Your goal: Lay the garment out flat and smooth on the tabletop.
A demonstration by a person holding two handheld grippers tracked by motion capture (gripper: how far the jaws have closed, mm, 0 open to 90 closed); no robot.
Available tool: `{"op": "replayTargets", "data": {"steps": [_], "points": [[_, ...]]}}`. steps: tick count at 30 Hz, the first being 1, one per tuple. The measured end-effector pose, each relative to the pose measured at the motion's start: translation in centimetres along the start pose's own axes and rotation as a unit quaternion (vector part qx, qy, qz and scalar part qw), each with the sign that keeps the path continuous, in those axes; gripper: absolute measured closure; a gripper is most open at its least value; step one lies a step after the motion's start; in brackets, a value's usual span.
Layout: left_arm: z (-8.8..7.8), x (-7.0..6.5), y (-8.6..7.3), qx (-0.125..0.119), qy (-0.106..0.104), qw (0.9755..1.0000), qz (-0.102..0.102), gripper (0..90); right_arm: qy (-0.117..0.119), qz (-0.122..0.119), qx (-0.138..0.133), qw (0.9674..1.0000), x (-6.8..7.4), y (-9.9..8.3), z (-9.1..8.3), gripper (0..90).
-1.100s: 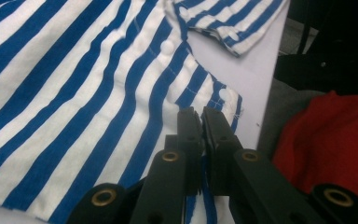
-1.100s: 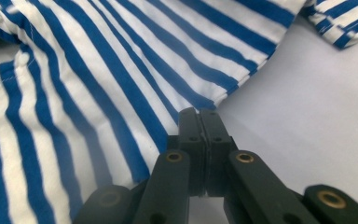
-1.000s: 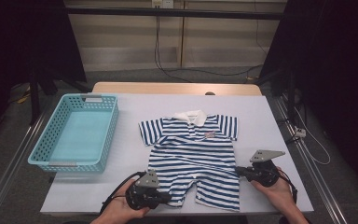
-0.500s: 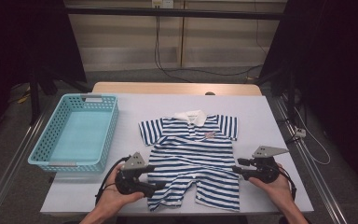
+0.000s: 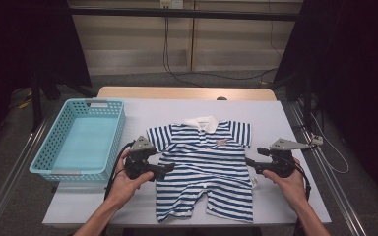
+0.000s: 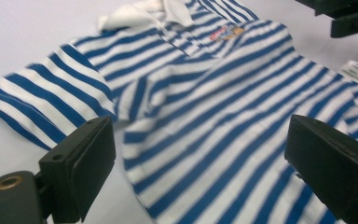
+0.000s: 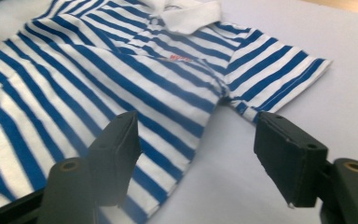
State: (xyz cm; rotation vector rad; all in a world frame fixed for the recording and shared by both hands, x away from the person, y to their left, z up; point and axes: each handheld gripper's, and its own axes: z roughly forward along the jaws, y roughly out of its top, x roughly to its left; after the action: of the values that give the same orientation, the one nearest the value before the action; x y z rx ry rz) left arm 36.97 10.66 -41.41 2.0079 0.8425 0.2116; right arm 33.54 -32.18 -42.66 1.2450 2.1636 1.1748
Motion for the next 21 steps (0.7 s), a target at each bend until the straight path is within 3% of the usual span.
{"op": "replayTargets", "data": {"steps": [3,4,6,7,8,9,12,13,16,17,18,20,21], "points": [[0.5,0.8,0.3,-0.012,0.025,0.9996,0.006,8.6,-0.007,-0.006,-0.008,0.9999,-0.3,0.2,0.2,28.8],[0.7,1.0,0.3,-0.019,0.024,0.9995,-0.001,8.9,-0.010,-0.006,-0.008,0.9999,-0.4,0.3,0.2,28.7],[1.0,1.6,0.3,-0.016,0.027,0.9995,-0.002,11.0,-0.013,-0.005,-0.009,0.9999,-0.7,0.5,0.2,28.1],[1.0,1.9,0.4,-0.010,0.033,0.9994,0.009,10.9,-0.015,0.000,-0.013,0.9998,-0.8,0.7,0.3,28.7],[1.4,1.9,0.4,-0.029,0.032,0.9990,-0.007,11.0,-0.015,0.004,-0.015,0.9998,-1.1,0.8,0.4,28.9],[1.4,2.2,0.6,-0.020,0.036,0.9991,0.003,11.0,-0.013,0.003,-0.017,0.9998,-1.3,1.0,0.6,29.1],[1.8,3.0,1.4,-0.013,0.028,0.9995,0.002,11.0,-0.012,0.011,-0.013,0.9998,-1.9,1.5,1.3,29.9],[1.9,3.2,1.7,-0.012,0.035,0.9993,0.005,11.0,-0.013,0.011,-0.010,0.9998,-2.1,1.7,1.6,28.7],[2.7,3.6,2.5,-0.038,0.029,0.9986,-0.026,11.0,-0.015,0.015,-0.015,0.9997,-2.8,2.3,2.0,29.0],[3.0,3.7,2.9,-0.038,0.034,0.9985,-0.023,11.0,-0.016,0.017,-0.016,0.9996,-3.0,2.6,2.0,29.0],[3.1,4.3,3.2,-0.018,0.038,0.9991,-0.003,11.0,-0.013,0.018,-0.018,0.9996,-3.3,2.8,2.1,30.1],[3.9,5.0,4.0,-0.008,0.032,0.9993,-0.017,11.3,-0.010,0.016,-0.019,0.9996,-3.9,3.4,2.3,32.3],[4.1,5.4,4.3,-0.014,0.036,0.9992,-0.009,11.1,-0.008,0.015,-0.015,0.9998,-4.2,3.6,2.4,31.9]]}}
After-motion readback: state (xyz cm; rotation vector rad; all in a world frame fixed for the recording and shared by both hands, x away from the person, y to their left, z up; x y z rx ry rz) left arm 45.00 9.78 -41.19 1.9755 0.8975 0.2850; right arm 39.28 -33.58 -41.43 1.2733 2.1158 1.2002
